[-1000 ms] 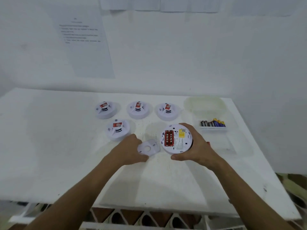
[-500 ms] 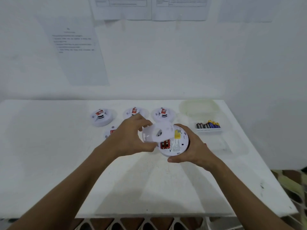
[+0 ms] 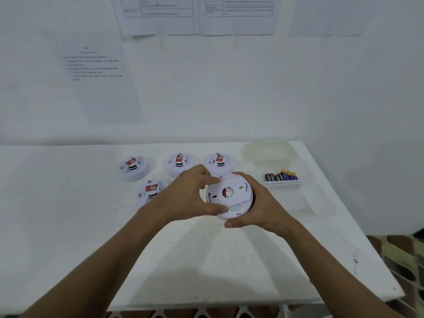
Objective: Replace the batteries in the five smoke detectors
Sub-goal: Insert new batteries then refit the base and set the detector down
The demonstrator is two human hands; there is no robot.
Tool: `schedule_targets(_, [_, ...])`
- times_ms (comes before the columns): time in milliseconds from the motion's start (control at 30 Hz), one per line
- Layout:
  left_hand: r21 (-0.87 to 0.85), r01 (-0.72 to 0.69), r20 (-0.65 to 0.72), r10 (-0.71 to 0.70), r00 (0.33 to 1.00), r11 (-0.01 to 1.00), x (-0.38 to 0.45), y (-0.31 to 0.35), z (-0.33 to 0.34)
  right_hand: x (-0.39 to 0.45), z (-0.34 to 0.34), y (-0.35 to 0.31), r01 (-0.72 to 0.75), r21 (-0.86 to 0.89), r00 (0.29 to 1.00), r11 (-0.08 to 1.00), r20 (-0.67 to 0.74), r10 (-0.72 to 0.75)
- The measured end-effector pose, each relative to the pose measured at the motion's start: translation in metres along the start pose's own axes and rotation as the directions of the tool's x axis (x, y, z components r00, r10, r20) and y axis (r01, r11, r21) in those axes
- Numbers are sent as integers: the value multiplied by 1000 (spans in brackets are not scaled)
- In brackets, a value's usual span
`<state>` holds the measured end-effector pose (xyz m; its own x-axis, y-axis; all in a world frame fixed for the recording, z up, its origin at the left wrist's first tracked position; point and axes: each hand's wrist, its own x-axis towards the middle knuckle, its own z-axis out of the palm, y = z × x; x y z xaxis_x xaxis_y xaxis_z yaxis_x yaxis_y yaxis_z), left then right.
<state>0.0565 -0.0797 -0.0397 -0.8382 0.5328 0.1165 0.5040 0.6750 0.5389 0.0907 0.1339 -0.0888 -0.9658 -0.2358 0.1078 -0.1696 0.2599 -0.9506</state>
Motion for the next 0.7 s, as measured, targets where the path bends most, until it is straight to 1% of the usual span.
schedule_targets(133, [27,34,30,-35,999,999,2,3,1,1,-1,2,-4,-10,1000,1000,10,4])
schedule_targets(267, [-58,85,85,-80,993,995,4,4,0,2,-3,-1,-1,1,1000,1000,2,1])
schedule_targets(433, [-40,91,133,-85,987,995,0,6,-4,2,-1,-6,19,-32,999,999,36,-17])
schedule_targets(700, [4,-22,210,21,977,1000,-2,6,-15,4,-3,-11,26,-22,995,999,101,-24])
